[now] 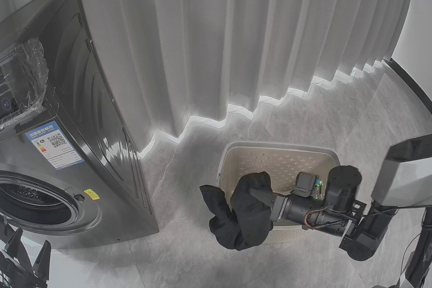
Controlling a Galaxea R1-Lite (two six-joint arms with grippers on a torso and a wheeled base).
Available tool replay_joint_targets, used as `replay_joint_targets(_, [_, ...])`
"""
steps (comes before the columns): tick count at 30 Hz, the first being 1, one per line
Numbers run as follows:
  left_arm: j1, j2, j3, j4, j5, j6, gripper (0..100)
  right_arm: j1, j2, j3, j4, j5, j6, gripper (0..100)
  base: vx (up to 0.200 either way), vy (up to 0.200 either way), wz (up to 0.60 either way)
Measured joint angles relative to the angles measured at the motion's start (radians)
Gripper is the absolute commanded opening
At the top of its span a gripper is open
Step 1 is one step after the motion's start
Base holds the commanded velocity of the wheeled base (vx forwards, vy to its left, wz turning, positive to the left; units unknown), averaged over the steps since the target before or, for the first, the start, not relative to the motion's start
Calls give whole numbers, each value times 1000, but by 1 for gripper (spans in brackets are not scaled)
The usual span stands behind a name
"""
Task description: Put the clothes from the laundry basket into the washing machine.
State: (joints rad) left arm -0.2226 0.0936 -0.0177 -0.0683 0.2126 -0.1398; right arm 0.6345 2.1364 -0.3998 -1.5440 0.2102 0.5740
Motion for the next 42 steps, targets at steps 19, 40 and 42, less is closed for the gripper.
replay_joint_targets(19, [0, 0, 0, 1, -3, -8, 100, 110, -428, 63, -7, -56, 54, 0, 0, 0, 0])
replay_joint_targets(40, [0, 0, 0, 1, -8, -34, 100, 158, -538, 50, 98, 14, -78, 0, -124, 0, 0])
replay_joint_targets(42, [0, 0, 0, 1, -7, -36, 100, 160, -543, 41, 99, 16, -84, 0, -200, 0, 0])
